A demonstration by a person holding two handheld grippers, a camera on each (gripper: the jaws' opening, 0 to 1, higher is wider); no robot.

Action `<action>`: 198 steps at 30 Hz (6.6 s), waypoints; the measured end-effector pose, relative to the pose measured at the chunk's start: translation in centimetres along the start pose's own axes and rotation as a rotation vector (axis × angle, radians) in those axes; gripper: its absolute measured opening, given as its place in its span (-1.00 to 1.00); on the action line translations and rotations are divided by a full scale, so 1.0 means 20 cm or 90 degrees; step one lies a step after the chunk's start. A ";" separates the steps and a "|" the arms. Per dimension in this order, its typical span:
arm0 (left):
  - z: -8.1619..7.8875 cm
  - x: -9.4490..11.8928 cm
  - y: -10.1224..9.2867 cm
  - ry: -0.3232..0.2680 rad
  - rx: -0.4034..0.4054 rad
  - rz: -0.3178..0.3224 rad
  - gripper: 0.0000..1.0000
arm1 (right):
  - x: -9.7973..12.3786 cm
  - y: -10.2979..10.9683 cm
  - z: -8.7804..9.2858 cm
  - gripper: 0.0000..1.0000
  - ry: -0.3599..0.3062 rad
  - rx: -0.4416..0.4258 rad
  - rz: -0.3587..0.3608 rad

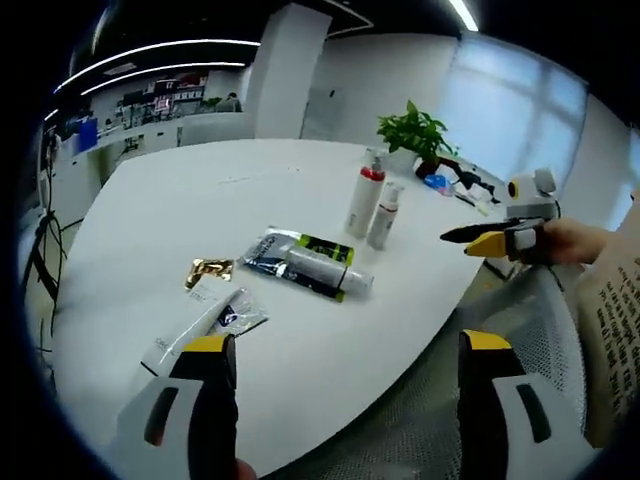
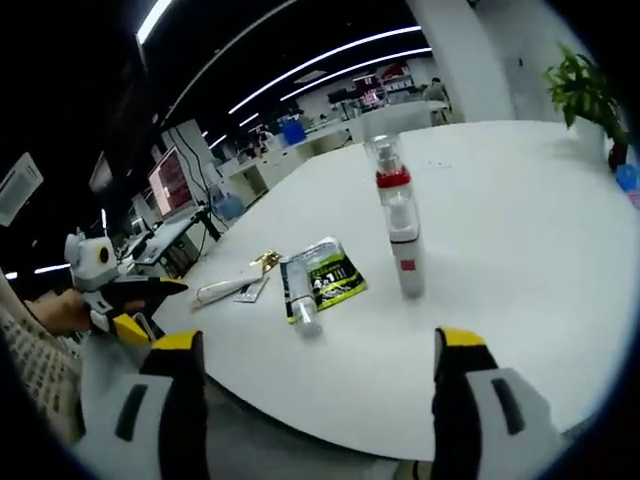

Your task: Arrange the skincare products in the storage area until every visible bottle or jar stands upright without overlapping.

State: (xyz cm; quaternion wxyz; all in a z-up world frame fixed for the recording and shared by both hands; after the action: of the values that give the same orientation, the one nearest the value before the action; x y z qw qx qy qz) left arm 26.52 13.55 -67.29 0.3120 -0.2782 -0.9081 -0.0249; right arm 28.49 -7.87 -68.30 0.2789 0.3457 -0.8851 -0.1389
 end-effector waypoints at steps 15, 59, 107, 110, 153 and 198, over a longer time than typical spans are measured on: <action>-0.26 -0.28 -0.01 0.017 -0.210 0.063 0.80 | 0.00 0.01 0.01 0.91 0.015 0.019 0.002; -0.01 -0.91 -0.16 0.228 -0.667 0.270 -0.53 | -0.02 -0.03 0.05 0.94 0.041 0.030 0.020; -0.53 0.04 -0.40 -0.139 0.249 0.437 -0.66 | -0.07 0.52 -0.39 0.07 -0.168 -0.039 -0.373; -0.52 0.07 -0.42 -0.140 0.244 0.448 -0.66 | -0.08 0.55 -0.42 0.06 -0.172 -0.029 -0.387; -0.50 -0.16 -0.40 -0.089 -0.216 0.026 -0.65 | -0.14 0.51 -0.57 -0.63 -0.167 0.013 -0.154; -0.55 -0.08 -0.66 -0.069 -0.266 0.312 -0.65 | -0.01 0.66 -0.56 -0.56 -0.043 0.300 -0.346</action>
State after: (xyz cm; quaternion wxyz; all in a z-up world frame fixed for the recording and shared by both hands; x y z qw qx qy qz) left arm 26.80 -0.73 -57.76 0.1959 -0.5477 -0.8045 -0.1202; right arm 28.18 1.28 -53.60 0.1151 0.6181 -0.7776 -0.0117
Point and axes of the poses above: the point that each gripper's makers call its tool centre point, and the gripper's own axes: x roughly backward along the fingers, y roughly to its left, z roughly out of its underside, the point moved 1 cm from there along x, roughly backward along the fingers, and after that the axes turned 12 degrees about -z, right-handed, at the moved point
